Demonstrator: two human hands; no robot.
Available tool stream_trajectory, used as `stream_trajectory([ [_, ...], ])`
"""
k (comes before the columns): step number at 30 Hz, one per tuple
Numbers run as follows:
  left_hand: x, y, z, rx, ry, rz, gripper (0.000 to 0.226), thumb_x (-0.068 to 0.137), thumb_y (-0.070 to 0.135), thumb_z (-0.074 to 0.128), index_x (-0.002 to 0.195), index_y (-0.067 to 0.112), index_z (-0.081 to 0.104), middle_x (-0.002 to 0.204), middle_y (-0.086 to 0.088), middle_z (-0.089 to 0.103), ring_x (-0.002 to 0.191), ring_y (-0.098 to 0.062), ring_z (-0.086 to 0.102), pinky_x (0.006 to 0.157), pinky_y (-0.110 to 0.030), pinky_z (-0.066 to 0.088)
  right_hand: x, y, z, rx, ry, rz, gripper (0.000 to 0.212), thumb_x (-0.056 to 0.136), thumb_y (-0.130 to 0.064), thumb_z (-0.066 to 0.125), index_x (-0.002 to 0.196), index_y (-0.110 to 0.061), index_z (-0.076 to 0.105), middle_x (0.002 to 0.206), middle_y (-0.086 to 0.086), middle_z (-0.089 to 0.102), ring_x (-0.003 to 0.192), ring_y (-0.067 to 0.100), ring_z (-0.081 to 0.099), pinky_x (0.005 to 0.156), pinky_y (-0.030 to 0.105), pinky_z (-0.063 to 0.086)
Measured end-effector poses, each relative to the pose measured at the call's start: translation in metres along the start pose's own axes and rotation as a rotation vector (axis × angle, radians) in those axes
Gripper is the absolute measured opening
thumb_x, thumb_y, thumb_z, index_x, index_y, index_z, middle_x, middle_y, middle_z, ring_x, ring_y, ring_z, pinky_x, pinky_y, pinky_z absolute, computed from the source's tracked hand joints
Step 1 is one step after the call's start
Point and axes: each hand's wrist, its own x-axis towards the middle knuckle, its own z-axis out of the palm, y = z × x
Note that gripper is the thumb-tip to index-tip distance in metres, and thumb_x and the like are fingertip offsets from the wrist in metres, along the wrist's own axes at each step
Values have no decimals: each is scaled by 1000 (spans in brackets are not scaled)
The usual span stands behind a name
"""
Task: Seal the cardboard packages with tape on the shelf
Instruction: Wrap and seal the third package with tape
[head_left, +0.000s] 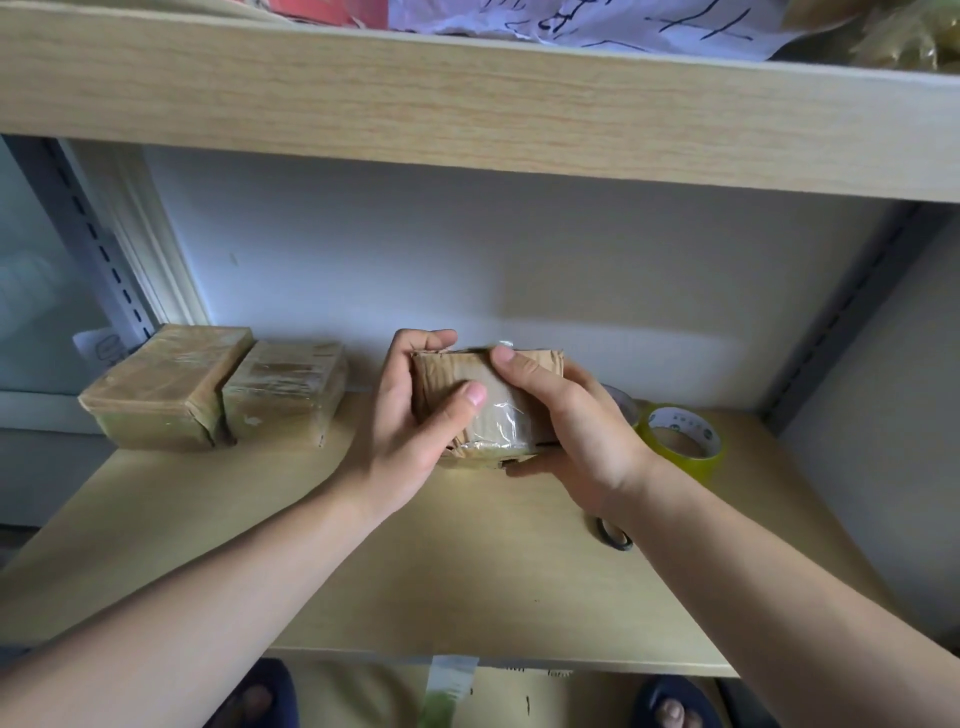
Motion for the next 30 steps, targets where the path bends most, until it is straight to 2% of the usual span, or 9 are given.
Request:
stream_trajectory([
  [3,-2,-5,-2,-81,-24,-121,60,77,47,67,122,10,53,126,-5,61,111,-12,60,96,-29,48,-3,6,0,66,-4,-11,45,82,-46,81,104,-11,64,101,3,76,102,26,72,97,55,55],
  [6,0,-5,5,-365,145,-379,41,80,52,64,101,16,60,117,-2,63,116,-25,59,99,-42,41,-6,17,-5,123,-76,-126,28,78,-34,81,92,-17,63,91,-2,69,89,20,67,78,34,55],
  [10,-1,-7,10,-530,157,-761,50,94,47,60,134,16,60,126,-9,71,117,-32,68,103,-48,50,-7,30,-13,13,-141,-264,21,78,-16,84,96,-11,74,117,-13,69,113,-2,64,92,18,51],
  [13,-3,-12,9,-573,191,-804,43,95,37,61,134,20,58,131,-14,68,120,-36,66,110,-60,44,-8,37,-16,-110,-135,-330,19,76,-19,79,95,-15,81,134,-6,63,134,0,50,109,18,42],
  [17,-3,-13,16,-515,276,-854,13,100,26,58,111,29,65,125,-11,72,116,-34,68,107,-56,47,-7,45,-18,-108,-122,-318,11,72,-10,83,83,-13,81,128,-5,68,131,4,56,96,17,47],
  [21,-5,-12,24,-345,211,-895,25,104,24,53,121,42,56,121,3,69,108,-27,68,91,-54,51,-3,45,-24,-3,-87,-236,19,66,-11,91,63,-17,73,130,-1,69,132,1,54,102,26,47],
  [23,-5,-10,27,-361,192,-877,35,105,17,49,130,41,53,122,4,67,109,-27,67,96,-54,51,0,47,-23,33,-15,-205,25,69,-11,91,74,-13,67,126,2,69,120,2,64,96,24,50],
  [26,-7,-12,26,-357,185,-872,44,105,8,47,138,36,50,126,-4,66,112,-27,66,102,-51,52,3,52,-21,83,-74,-116,64,70,6,87,124,-7,55,122,8,69,98,10,72,77,20,56],
  [30,-11,-11,22,-315,139,-915,46,106,9,46,137,42,48,126,-4,66,110,-29,67,92,-52,55,3,56,-32,-19,-283,-33,81,67,-3,81,142,-18,51,136,9,64,119,24,66,94,30,55],
])
